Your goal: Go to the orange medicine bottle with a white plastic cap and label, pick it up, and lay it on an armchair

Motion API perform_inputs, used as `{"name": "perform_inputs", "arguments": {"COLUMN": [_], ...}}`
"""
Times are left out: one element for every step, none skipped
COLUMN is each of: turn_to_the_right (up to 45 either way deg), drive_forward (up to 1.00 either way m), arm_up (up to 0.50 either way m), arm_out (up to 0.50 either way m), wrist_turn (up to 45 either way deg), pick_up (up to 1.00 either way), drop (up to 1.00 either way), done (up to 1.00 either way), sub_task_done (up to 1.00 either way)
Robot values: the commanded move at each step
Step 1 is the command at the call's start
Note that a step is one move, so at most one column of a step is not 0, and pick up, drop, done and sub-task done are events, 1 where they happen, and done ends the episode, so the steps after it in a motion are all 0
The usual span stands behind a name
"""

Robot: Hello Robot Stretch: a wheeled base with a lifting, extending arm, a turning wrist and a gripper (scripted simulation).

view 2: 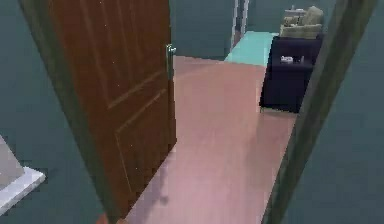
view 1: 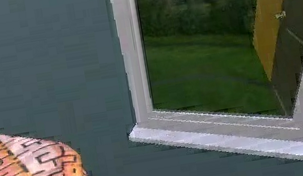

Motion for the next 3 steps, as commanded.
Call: {"name": "perform_inputs", "arguments": {"turn_to_the_right": [45.0,27.0,0.0], "drive_forward": [0.0,0.0,0.35], "arm_up": [0.0,0.0,0.0], "arm_out": [0.0,0.0,0.0], "wrist_turn": [0.0,0.0,0.0], "pick_up": [0.0,0.0,0.0], "drop": [0.0,0.0,0.0], "done": [0.0,0.0,0.0], "sub_task_done": [0.0,0.0,0.0]}}
